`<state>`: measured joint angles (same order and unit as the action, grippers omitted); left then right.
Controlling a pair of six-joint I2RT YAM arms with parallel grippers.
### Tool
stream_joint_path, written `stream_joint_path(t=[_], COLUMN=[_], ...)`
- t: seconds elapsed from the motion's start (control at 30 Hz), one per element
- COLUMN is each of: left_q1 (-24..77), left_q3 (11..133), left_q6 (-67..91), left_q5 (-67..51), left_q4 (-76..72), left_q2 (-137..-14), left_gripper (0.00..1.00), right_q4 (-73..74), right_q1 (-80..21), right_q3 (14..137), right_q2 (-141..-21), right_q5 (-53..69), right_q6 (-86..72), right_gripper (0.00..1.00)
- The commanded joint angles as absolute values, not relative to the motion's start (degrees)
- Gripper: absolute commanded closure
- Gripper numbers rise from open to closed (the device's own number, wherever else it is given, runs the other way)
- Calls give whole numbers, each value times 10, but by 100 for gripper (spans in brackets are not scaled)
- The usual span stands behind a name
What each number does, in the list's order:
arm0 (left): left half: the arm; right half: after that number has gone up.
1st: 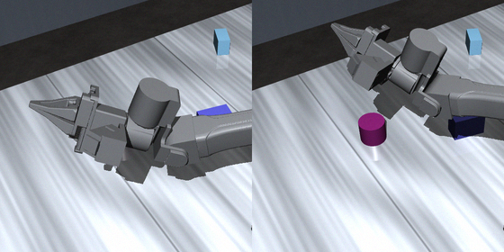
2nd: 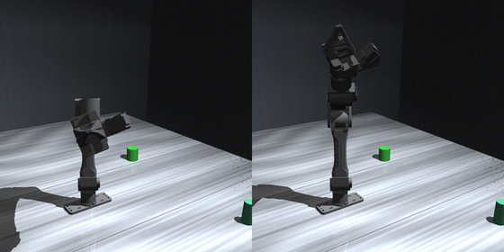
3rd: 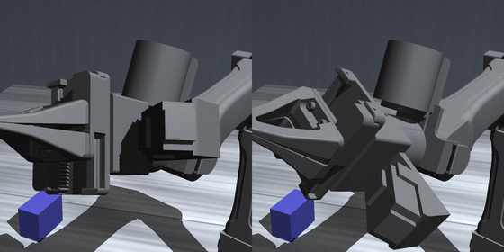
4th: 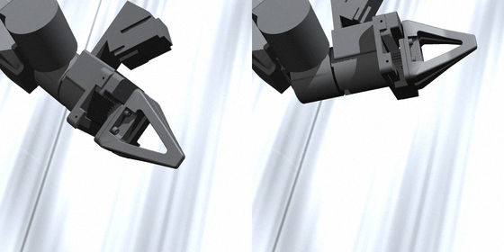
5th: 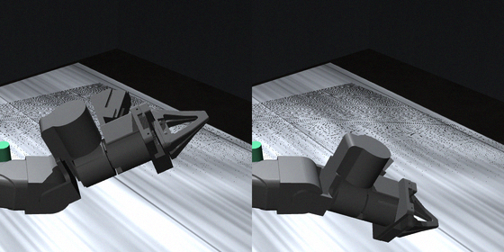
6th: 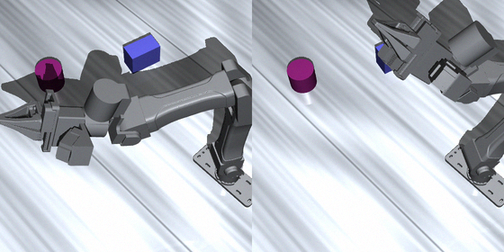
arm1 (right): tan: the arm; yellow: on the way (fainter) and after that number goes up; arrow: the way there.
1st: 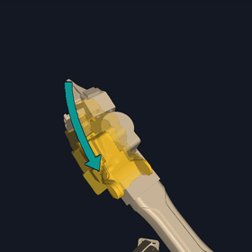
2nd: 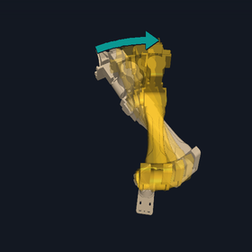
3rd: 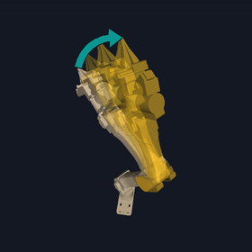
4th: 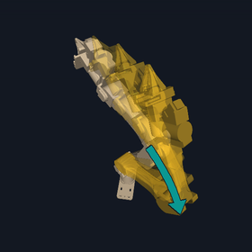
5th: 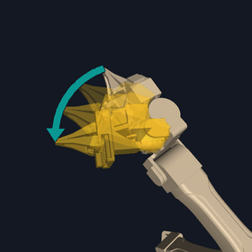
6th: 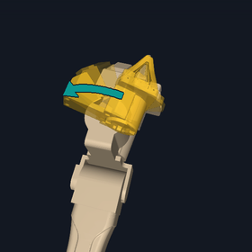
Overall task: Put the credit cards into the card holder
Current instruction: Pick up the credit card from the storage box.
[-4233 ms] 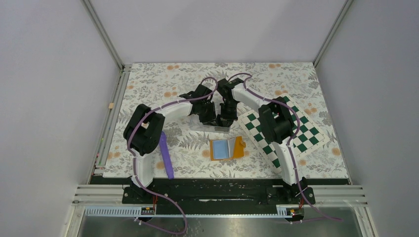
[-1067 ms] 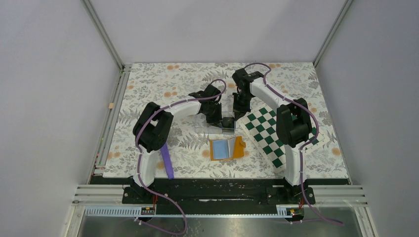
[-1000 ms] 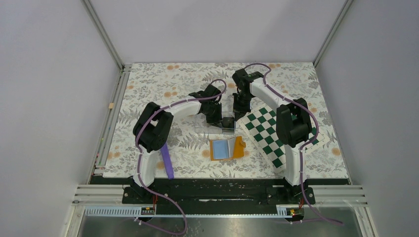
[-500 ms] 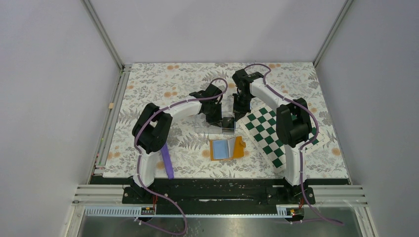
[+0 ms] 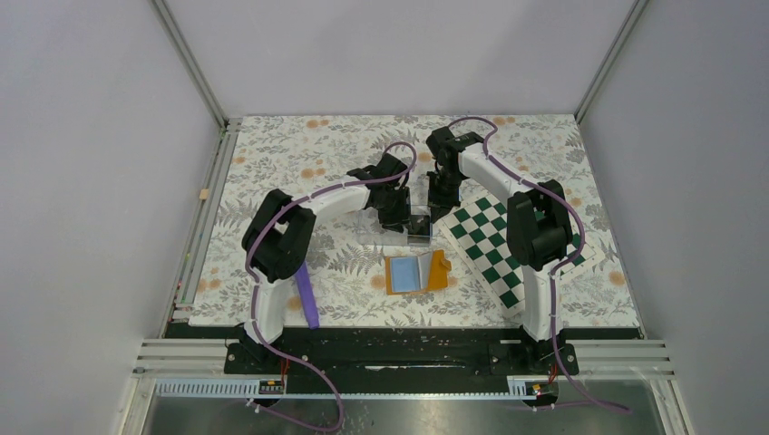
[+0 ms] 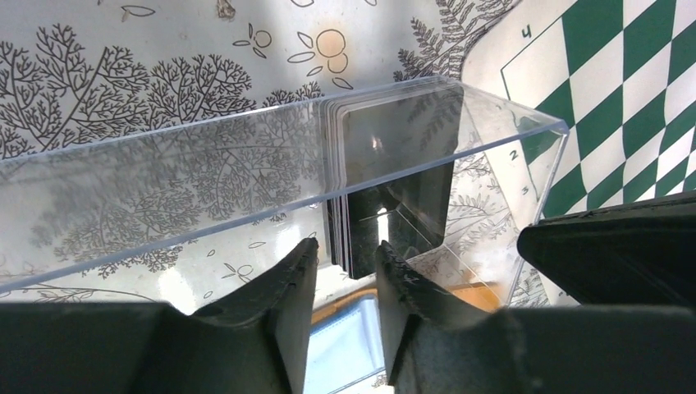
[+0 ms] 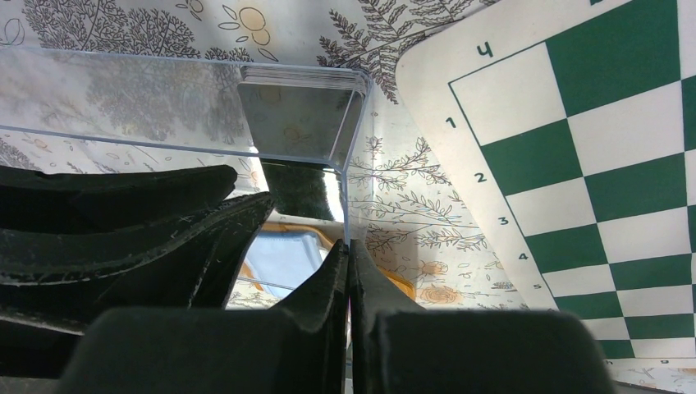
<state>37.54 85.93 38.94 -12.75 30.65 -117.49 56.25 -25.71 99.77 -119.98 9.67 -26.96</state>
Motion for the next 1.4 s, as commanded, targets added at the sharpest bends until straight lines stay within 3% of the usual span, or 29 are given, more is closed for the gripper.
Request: stream_joint_path(t=[0.0,0.17,0.33,0.57,1.37], left_q1=[380,381,383,389,396], left_q3=[880,895,902,900,897], left_q6=[405,409,411,410,396], left_q5=[-114,-117,-119,-110,-82], left_q4=[283,282,283,282,289], left_q2=[-1186,-1202,-1213,-1200,-1144], left_gripper=[71,80,83,100,100], right_q4=[568,568,569,568,569], right_q1=[-259,-258,-258,-258,-259], right_q3=[992,992,992,991,990], right_q2=[-1202,-1203,-1202,-1202,-1204], right_q5=[109,111,112,113,115], right_q6=[-263,-261,-260,-259,-258], right_gripper=[100,100,100,100,100])
